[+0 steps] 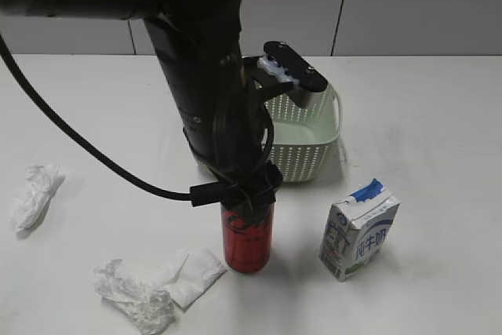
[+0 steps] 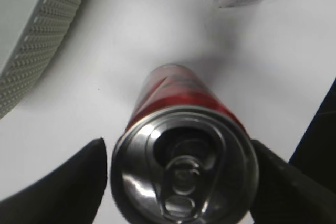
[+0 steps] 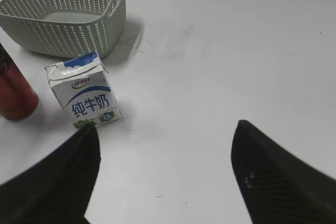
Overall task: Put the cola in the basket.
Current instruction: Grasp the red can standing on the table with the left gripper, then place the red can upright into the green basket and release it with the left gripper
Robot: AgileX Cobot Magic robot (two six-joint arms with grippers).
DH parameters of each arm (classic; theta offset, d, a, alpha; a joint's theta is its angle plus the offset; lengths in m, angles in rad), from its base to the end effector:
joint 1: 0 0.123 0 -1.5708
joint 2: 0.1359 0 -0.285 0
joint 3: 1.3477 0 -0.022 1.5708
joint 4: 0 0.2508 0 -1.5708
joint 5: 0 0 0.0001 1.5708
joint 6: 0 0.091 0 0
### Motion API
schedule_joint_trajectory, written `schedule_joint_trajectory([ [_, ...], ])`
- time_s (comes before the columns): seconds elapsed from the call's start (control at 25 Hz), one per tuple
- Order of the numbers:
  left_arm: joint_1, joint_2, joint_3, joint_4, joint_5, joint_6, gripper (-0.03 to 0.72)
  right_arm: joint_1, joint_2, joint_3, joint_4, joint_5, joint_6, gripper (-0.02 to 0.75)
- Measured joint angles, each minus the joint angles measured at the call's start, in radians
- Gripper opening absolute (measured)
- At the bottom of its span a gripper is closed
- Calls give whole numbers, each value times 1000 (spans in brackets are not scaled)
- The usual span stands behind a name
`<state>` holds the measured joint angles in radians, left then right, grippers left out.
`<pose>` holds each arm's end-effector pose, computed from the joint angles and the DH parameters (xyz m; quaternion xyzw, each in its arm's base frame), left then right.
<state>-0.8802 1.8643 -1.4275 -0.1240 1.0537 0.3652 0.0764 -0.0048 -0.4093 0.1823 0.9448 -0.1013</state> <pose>0.2327 -0.2969 0.2277 0.5589 0.8231 -0.0756 0.0664 0.0073 0.0140 0.2620 -0.0690 0.8390 0.0842 0.5331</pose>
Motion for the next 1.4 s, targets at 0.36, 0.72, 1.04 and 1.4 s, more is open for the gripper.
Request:
schedule_joint_trajectory([
  [0.36,-1,1,-1,3,47,1,515,0,0,0,0,0,0,590],
  [0.72,5,-127,-19,31,162,2,515,0,0,0,0,0,0,590],
  [1.04,12,-260,-140,173,171,2,515,0,0,0,0,0,0,590],
  [1.4,69,-190,-343,274,177,-1,515,0,0,0,0,0,0,590],
])
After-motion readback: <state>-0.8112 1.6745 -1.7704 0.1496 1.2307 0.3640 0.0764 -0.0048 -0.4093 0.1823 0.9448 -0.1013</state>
